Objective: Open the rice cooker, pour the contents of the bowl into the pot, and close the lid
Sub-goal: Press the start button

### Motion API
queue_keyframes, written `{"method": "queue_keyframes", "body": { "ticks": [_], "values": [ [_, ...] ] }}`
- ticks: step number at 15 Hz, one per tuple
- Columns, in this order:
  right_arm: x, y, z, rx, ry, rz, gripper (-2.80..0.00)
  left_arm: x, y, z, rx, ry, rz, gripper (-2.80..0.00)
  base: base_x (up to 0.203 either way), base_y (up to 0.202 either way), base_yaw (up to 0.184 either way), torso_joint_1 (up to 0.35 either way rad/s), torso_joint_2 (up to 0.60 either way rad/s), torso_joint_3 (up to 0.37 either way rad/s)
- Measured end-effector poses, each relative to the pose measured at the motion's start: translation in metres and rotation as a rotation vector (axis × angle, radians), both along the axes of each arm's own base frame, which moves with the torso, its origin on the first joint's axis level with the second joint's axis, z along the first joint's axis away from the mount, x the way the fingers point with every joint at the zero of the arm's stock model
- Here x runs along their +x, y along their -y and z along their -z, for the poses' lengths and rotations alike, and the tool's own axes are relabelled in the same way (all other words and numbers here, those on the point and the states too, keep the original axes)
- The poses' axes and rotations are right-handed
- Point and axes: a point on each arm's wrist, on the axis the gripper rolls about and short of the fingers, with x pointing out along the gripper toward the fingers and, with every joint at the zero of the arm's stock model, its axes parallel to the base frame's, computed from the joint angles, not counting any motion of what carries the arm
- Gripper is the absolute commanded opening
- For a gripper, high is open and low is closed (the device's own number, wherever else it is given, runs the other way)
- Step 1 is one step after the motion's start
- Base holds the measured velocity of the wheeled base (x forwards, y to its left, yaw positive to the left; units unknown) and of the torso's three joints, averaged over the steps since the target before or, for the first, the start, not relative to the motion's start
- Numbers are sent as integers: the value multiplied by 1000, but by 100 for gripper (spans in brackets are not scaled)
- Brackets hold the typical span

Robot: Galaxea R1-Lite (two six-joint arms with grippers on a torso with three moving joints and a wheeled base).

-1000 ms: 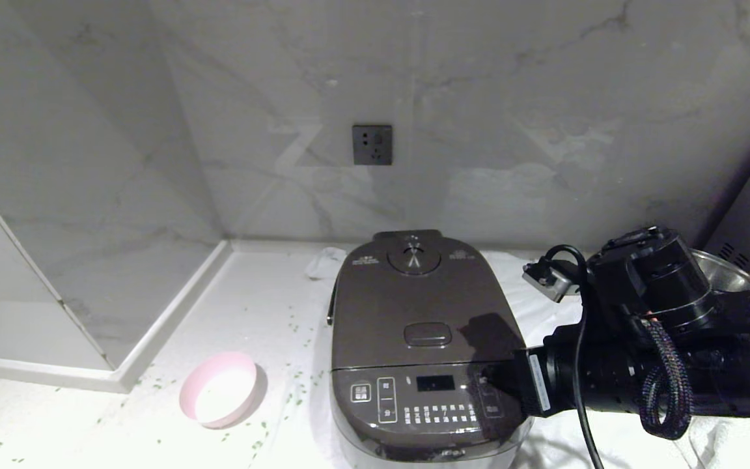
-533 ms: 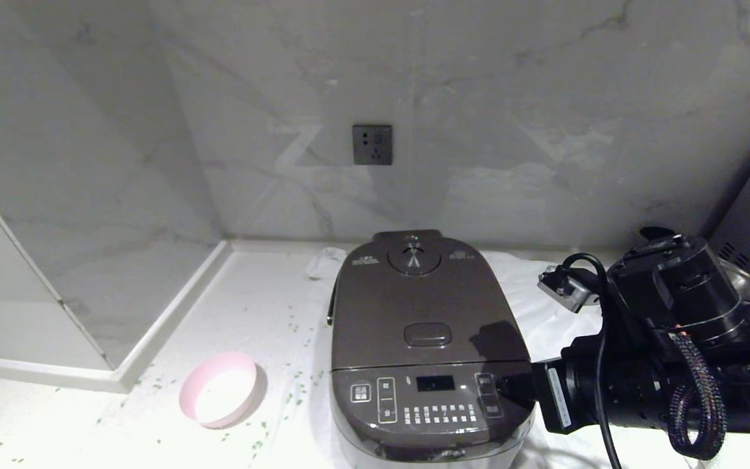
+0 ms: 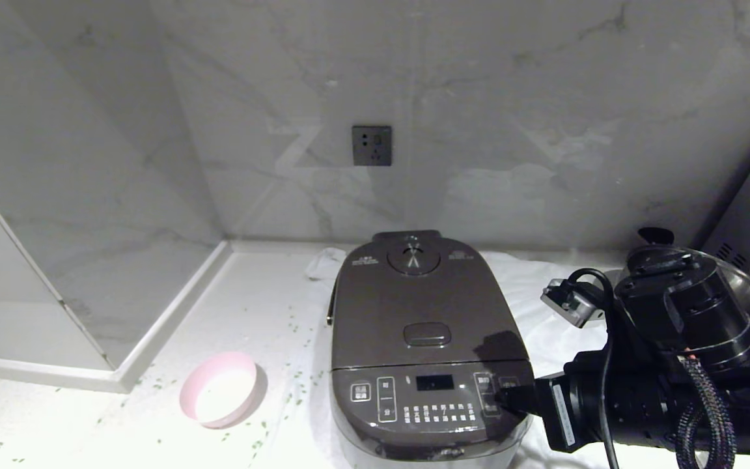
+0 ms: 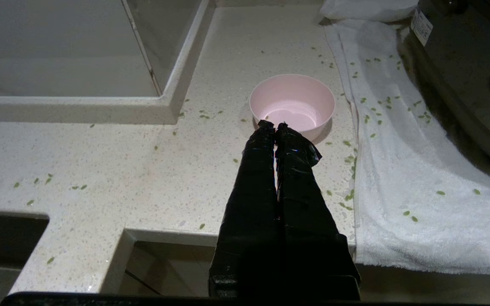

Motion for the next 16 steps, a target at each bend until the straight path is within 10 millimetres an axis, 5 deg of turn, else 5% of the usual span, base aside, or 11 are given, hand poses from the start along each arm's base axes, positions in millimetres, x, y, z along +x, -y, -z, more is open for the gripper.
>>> {"method": "queue_keyframes", "body": {
  "ticks": [7, 16],
  "values": [
    [2, 1, -8, 13, 29, 13, -280, 0, 0, 0, -1, 2, 4, -280, 0, 0, 0, 0, 0, 0],
    [-28, 27, -78, 52, 187, 77, -280, 0, 0, 0, -2, 3, 9, -280, 0, 0, 0, 0, 0, 0]
  ]
}}
